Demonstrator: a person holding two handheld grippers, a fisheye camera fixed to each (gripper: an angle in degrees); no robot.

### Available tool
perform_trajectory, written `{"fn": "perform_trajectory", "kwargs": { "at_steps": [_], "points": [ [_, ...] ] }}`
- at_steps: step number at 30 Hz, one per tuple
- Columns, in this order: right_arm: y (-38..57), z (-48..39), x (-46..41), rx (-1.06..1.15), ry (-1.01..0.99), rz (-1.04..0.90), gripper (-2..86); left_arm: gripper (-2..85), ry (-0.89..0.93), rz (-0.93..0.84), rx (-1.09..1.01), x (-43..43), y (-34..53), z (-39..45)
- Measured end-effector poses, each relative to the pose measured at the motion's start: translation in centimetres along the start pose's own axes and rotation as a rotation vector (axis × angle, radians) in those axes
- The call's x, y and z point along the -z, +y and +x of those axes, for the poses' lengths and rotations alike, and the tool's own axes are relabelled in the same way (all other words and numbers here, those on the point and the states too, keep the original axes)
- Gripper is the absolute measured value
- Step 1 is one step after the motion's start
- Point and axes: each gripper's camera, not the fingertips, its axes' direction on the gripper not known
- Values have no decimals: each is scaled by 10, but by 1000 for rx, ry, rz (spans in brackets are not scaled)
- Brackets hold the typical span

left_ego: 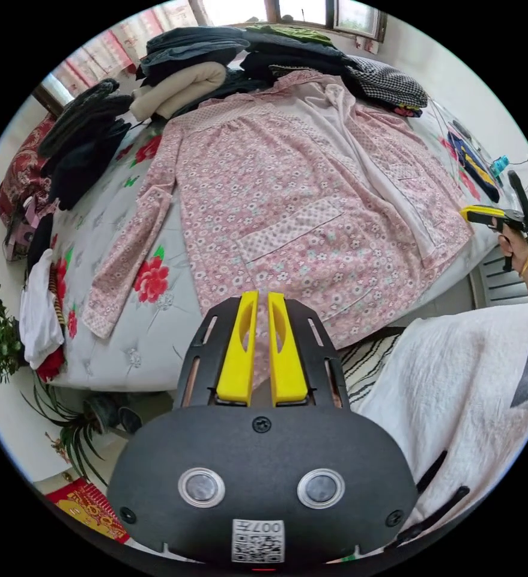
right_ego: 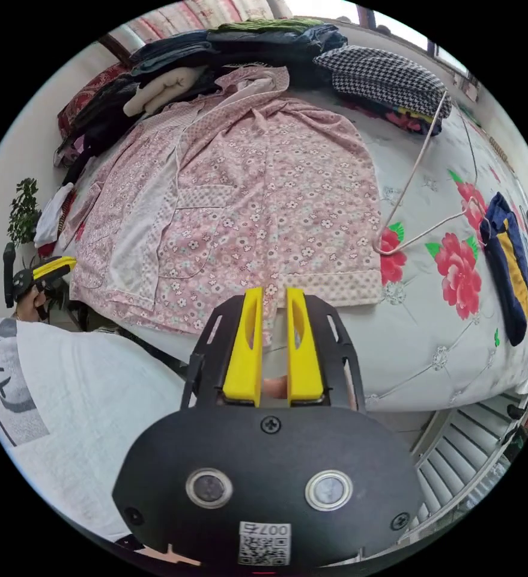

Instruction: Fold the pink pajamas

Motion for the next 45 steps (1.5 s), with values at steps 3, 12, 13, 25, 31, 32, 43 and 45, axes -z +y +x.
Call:
{"fn": "perform_trajectory", "kwargs": {
  "at_steps": [3,12,13,25,31,32,43,45],
  "points": [
    [21,-3,12,50,13,-14,5,47,-58,-37,75,-8,11,-24],
    [97,0,12,50,124,-140,2,-8,23,-167,-57,-40,17,-32],
    [100,4,14,19,109,-136,4,-8,33,-179,-69,-41,17,-33],
    [-8,61,105,-48,-158,317,48,41,133,-34,209,-13,41,-82],
    [-138,85,104,-69,-152,368,57,88,416,162,-172,25,-32,-12],
    [-151,87,99,-78,-140,355,57,93,484,170,-274,22,-48,10],
    [-265,119,37,-145,-92,211,8,45,548,4,-741,-60,-94,78],
    [-261,104,57,-69,-101,288,5,-1,573,41,-770,-56,-91,63]
  ]
}}
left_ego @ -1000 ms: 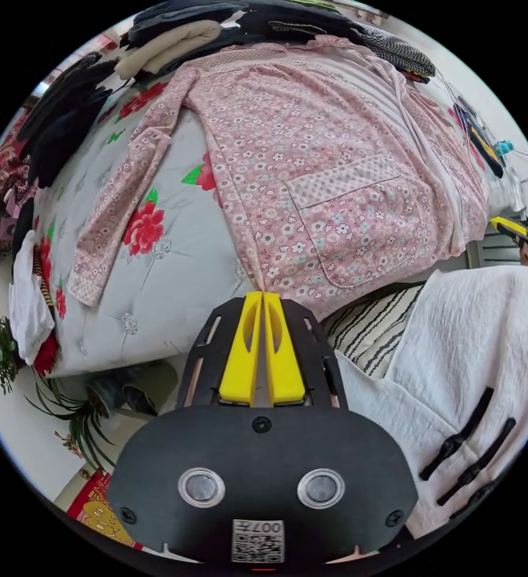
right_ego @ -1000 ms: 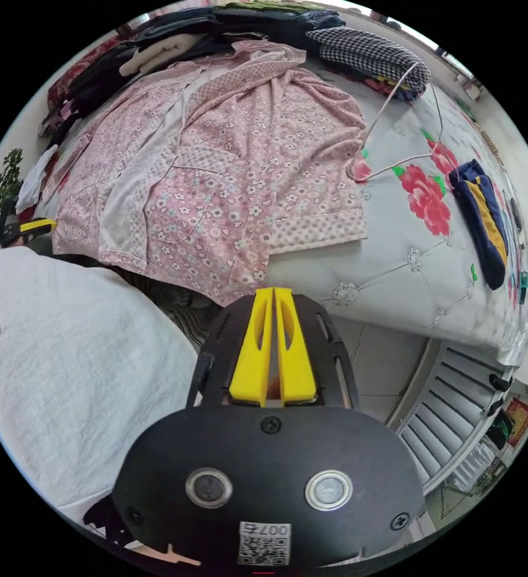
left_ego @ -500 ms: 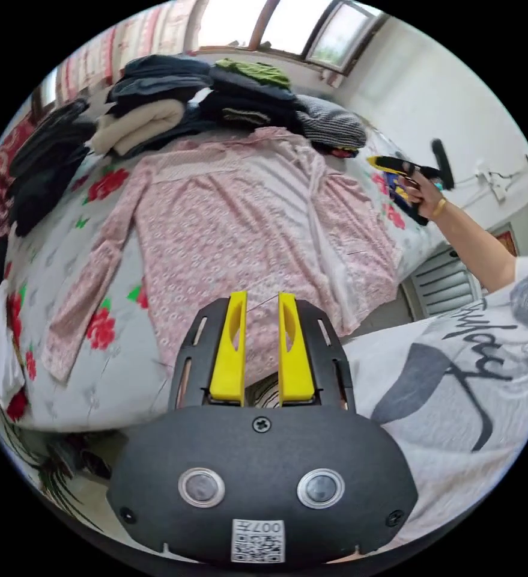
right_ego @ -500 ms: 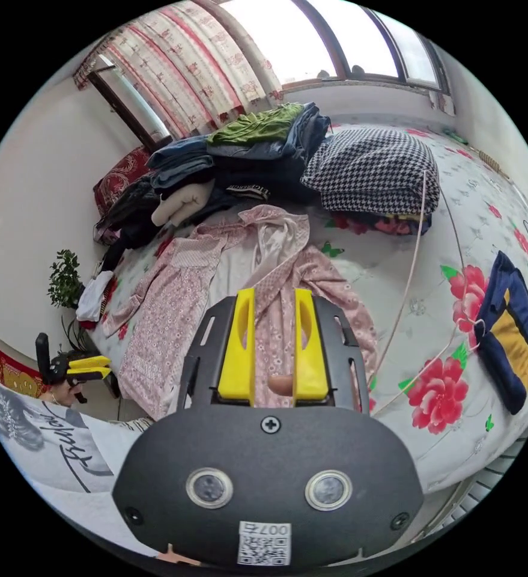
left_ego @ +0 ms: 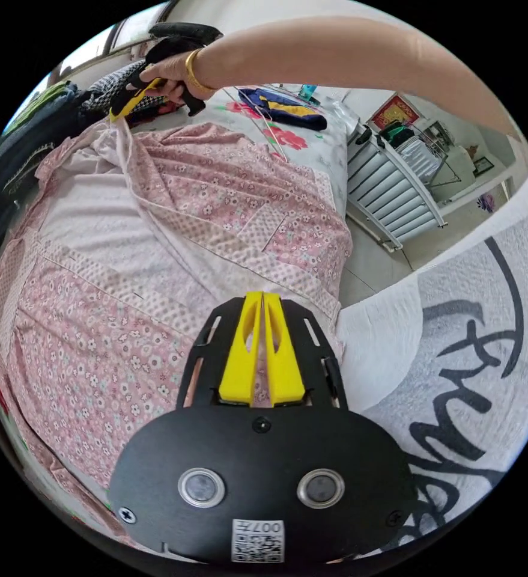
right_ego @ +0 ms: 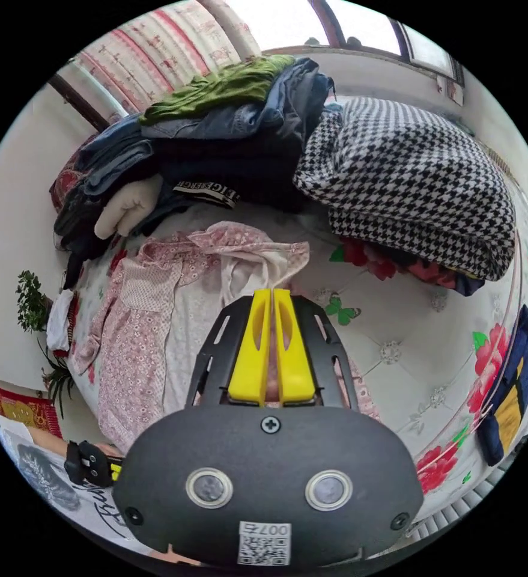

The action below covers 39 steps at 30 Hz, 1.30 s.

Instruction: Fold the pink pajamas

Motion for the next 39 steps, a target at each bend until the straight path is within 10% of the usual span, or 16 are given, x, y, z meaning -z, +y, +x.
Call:
{"fn": "perform_trajectory", "kwargs": {
  "at_steps": [8,15,21,39],
  "points": [
    [-52,-111,-7,282,-245,22,10,-9,184,181,88,64,63,-34],
    [-76,-135,-155,303,-83,-356,6,-10,194,185,209,67,100,-46],
    [-65,-122,-96,284,-163,-168,9,-4,200,200,274,65,104,-52],
    [289,-87,0,145,-144,-375,40,52,-6,154,489,76,96,-22]
  ]
}}
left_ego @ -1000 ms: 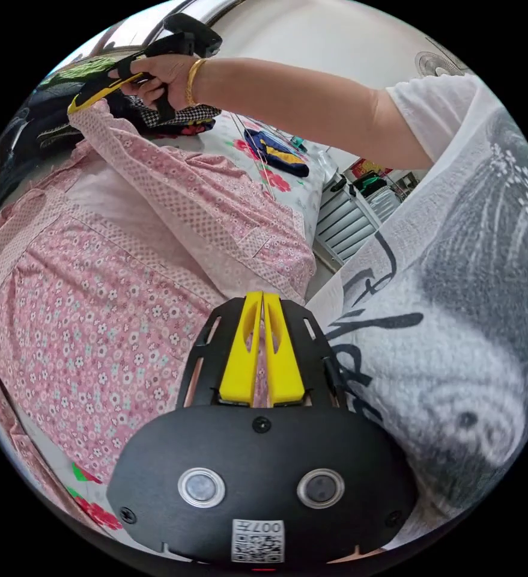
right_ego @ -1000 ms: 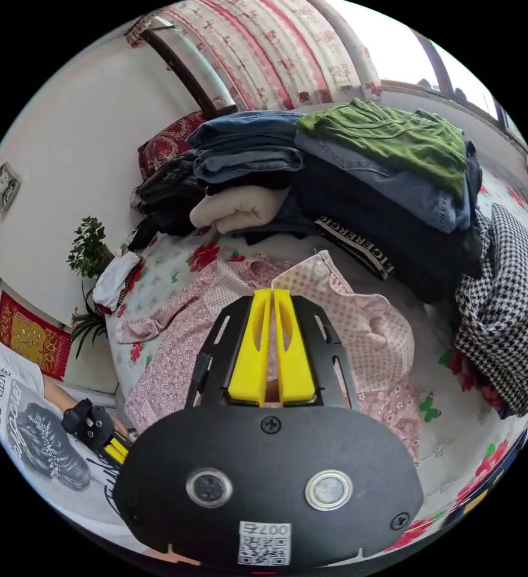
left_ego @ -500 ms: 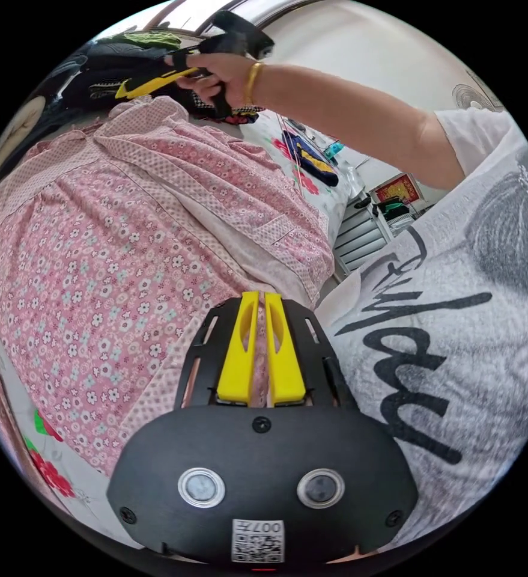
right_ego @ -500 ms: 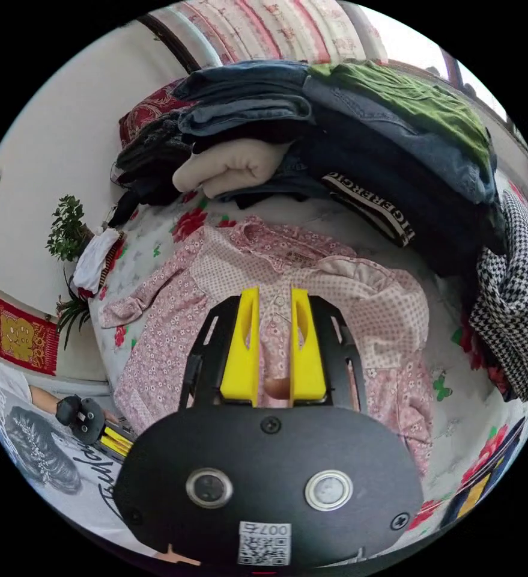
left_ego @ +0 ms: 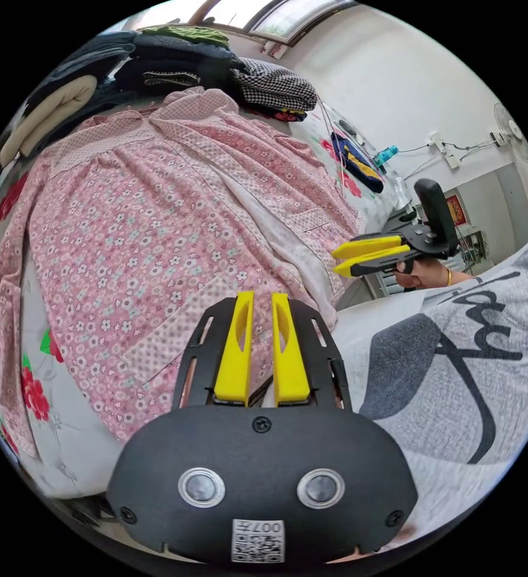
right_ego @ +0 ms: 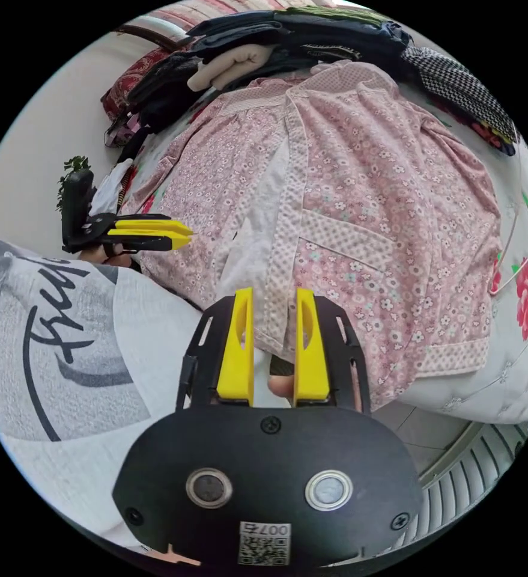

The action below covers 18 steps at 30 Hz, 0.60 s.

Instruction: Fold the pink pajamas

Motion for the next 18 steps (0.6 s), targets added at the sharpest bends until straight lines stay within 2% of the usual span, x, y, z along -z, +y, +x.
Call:
{"fn": "perform_trajectory", "kwargs": {
  "at_steps": [5,9,14,18],
  "points": [
    [0,-19,-10,95,159,6,33,50,-74,17,129,7,14,-2],
    [4,-39,22,219,211,116,15,46,-166,24,209,14,23,3],
    [-14,-53,34,301,28,147,1,40,-213,55,260,19,28,15],
    [-44,-91,24,429,-221,134,4,25,-245,90,325,22,37,21]
  ]
}}
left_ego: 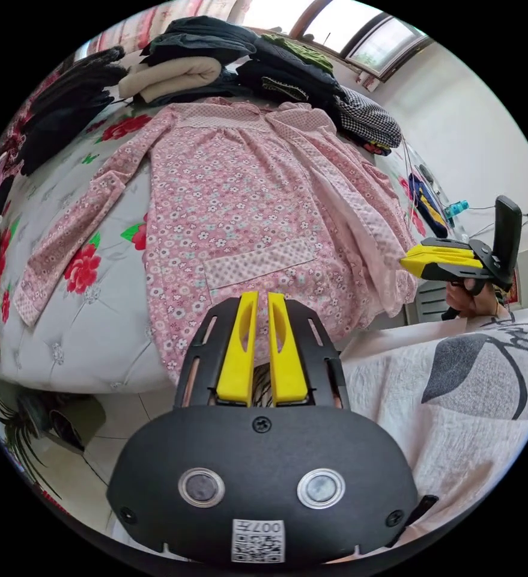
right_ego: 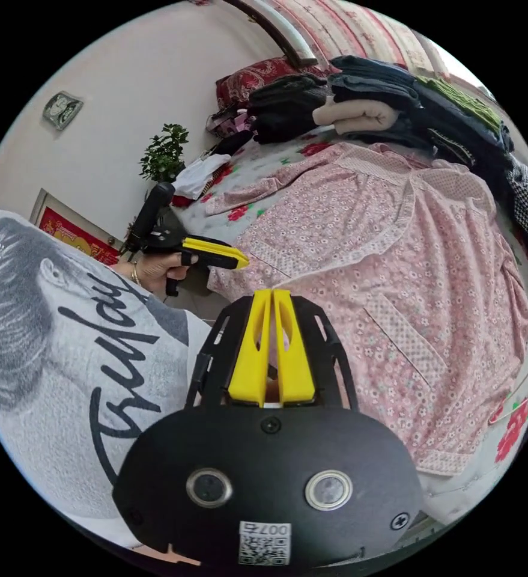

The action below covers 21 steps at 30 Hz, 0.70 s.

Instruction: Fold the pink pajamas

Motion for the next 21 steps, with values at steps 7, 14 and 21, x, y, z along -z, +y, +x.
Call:
{"fn": "perform_trajectory", "kwargs": {
  "at_steps": [7,14,21],
  "points": [
    [-6,8,-46,-69,-29,-173,27,28,-93,-4,139,3,15,-16],
    [112,59,50,-582,439,7,49,58,-170,-16,234,0,17,-30],
    [115,63,7,-629,441,-185,30,-4,-323,-148,-44,-17,-18,13]
  ]
}}
